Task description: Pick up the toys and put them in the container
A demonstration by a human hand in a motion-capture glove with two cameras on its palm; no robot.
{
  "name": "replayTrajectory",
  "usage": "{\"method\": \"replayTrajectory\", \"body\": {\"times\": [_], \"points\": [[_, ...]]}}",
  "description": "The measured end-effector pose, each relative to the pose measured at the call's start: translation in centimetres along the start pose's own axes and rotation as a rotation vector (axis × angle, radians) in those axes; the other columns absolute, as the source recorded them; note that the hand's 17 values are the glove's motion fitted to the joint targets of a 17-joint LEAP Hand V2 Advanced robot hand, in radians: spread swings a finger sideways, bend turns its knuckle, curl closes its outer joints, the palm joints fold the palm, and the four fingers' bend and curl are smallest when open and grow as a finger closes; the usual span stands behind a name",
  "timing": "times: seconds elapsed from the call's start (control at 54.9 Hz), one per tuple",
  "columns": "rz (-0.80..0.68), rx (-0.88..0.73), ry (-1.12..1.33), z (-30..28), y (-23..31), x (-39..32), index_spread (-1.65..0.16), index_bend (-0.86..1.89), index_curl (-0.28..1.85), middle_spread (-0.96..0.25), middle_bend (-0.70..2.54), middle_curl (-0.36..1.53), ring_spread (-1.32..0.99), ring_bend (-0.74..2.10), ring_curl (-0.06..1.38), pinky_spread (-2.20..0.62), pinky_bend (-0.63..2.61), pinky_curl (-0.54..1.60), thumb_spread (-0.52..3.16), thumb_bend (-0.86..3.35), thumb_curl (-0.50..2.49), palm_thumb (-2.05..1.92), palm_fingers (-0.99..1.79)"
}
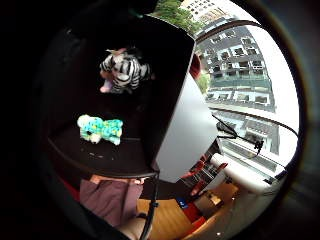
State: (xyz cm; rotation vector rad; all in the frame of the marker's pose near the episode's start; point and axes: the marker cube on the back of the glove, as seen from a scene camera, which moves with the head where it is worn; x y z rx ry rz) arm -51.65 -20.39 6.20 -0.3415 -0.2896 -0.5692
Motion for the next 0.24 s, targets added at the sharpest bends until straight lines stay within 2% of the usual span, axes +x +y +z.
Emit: {"method": "replayTrajectory", "body": {"times": [0.073, 0.146, 0.164, 0.237], "points": [[0.003, 0.013, -0.001, 0.1, -0.1, 0.4, -0.15, 0.05, 0.35, -0.03, 0.14, 0.59, -0.08, 0.46, 0.46, 0.00, 0.90, 0.39, 1.19, -0.02, 0.56, 0.09, -0.30], [0.221, 0.021, 0.092, 0.2, -0.5, 1.5, -0.15, 0.07, 0.32, -0.03, 0.15, 0.56, -0.07, 0.42, 0.45, 0.01, 0.86, 0.38, 1.23, -0.02, 0.52, 0.08, -0.26], [0.226, 0.024, 0.092, 0.2, -0.6, 1.2, -0.15, 0.07, 0.32, -0.03, 0.15, 0.55, -0.06, 0.42, 0.45, 0.01, 0.85, 0.37, 1.23, -0.02, 0.51, 0.08, -0.25], [0.021, 0.034, -0.024, -0.3, -0.1, -0.4, -0.15, 0.07, 0.29, -0.02, 0.16, 0.53, -0.06, 0.39, 0.44, 0.02, 0.82, 0.36, 1.26, -0.02, 0.48, 0.08, -0.23]]}}
